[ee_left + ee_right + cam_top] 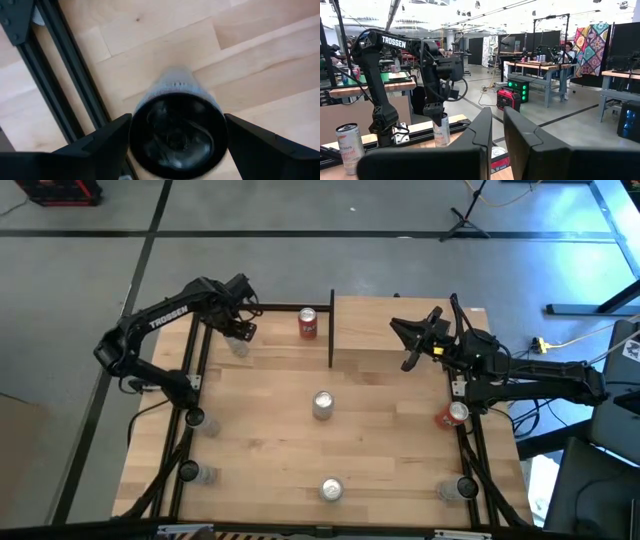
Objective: Place canned beverage on shelf
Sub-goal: Put the top left black soda can onto the shelf
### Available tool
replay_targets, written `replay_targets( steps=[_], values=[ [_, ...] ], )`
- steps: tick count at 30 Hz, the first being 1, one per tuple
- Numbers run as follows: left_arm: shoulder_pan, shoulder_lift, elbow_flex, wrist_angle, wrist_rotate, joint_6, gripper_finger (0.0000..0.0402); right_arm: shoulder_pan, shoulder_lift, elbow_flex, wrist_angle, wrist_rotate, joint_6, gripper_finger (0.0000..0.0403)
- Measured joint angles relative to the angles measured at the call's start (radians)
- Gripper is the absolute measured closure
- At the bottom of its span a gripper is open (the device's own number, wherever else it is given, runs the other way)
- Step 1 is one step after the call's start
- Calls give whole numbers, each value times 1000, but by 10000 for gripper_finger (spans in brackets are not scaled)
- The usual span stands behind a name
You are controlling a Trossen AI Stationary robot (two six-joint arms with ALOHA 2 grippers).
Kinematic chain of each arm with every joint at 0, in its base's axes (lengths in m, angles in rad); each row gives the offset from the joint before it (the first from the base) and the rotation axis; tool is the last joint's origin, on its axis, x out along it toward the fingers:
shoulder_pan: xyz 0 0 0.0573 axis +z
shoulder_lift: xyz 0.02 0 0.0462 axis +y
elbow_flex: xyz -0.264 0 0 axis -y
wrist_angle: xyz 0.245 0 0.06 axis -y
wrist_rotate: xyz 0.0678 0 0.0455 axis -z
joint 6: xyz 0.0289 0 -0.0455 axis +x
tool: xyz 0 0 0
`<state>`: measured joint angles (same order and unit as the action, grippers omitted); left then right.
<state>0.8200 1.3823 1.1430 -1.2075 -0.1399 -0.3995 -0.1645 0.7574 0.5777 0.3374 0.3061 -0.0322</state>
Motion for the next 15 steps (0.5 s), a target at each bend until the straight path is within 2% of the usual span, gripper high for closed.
replay_targets(
  steps=[9, 15],
  values=[
    [0, 0, -31, 26, 0, 19, 104, 0, 0, 0, -25, 0, 0, 365],
    [0, -2, -31, 44, -16, 70, 156, 0, 0, -1, -66, 0, 0, 365]
  ],
)
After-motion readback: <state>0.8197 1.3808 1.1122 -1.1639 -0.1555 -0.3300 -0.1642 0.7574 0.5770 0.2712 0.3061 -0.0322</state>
